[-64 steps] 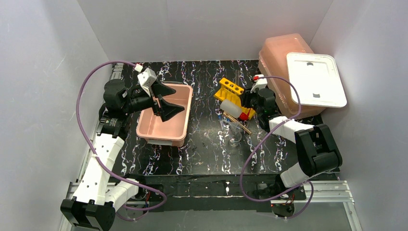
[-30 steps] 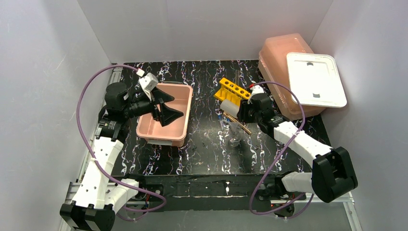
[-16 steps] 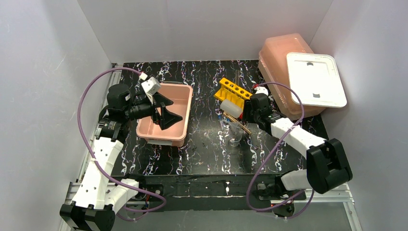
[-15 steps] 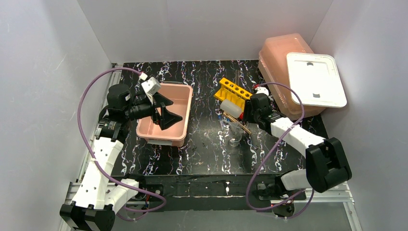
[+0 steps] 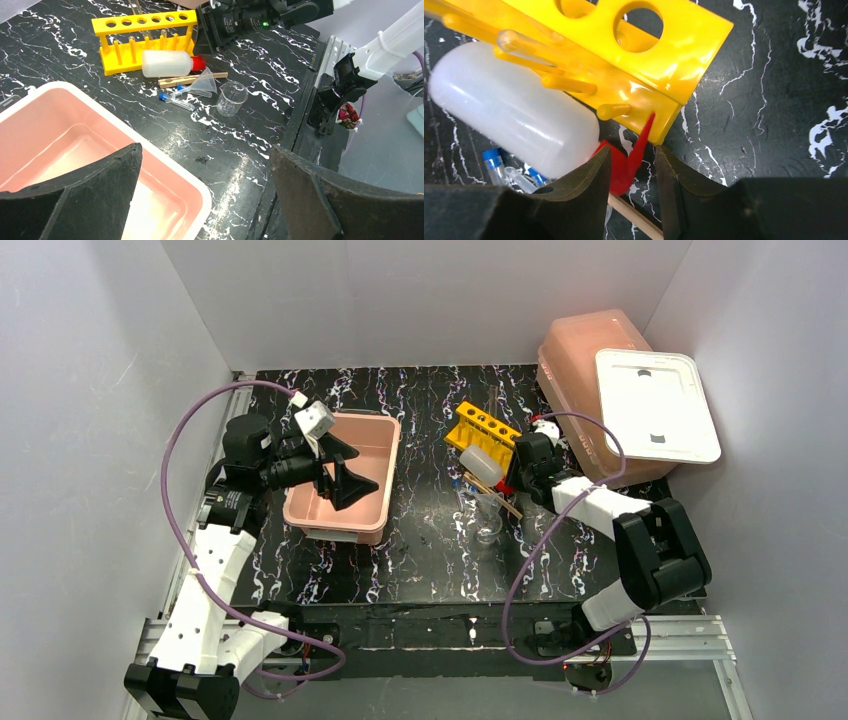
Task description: Organize the chemistry lab equipment
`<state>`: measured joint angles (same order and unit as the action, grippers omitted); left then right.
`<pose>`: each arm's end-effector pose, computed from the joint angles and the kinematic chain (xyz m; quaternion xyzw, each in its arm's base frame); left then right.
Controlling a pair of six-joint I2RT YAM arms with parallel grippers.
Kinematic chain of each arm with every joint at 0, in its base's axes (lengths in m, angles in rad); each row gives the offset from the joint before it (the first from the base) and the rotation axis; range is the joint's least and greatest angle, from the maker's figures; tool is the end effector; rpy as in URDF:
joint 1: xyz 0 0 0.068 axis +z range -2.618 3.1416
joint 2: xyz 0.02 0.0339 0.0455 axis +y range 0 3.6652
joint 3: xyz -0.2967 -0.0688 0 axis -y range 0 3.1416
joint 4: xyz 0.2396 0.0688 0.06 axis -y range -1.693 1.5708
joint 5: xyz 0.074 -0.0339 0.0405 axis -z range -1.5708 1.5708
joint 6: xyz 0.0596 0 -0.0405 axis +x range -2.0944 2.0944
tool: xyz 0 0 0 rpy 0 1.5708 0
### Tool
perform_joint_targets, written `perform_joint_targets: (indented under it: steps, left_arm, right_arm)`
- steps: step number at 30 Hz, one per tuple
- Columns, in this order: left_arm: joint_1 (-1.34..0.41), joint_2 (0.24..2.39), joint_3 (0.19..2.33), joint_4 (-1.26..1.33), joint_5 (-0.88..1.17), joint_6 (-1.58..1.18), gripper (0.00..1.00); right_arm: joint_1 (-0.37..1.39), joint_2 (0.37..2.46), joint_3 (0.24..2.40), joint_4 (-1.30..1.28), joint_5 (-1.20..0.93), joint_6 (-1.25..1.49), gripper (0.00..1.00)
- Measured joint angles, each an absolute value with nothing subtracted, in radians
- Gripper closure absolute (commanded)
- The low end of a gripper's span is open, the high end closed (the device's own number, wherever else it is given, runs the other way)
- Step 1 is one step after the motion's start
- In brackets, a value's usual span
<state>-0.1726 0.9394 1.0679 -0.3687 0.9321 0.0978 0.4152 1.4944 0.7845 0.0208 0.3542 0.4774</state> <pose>0.1703 -0.0783 0.4171 0.3696 0.6590 -0.3739 0.5379 0.2997 0.1095 0.2161 0.1028 0.8875 0.0376 0.4477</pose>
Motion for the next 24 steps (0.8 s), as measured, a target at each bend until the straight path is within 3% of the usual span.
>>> perform_joint_targets:
  steps: [11, 24]
  left_arm:
    - [-0.173, 0.952, 1.093, -0.379, 0.93, 0.121, 0.02]
    - [-0.173, 0.96, 1.104, -0.383, 0.927, 0.126, 0.02]
  right_arm:
    - [0.415, 1.555, 0.797, 0.027, 0.373, 0.534, 0.62]
    - [0.423, 1.555, 0.796, 0.037, 0.363, 0.565, 0.92]
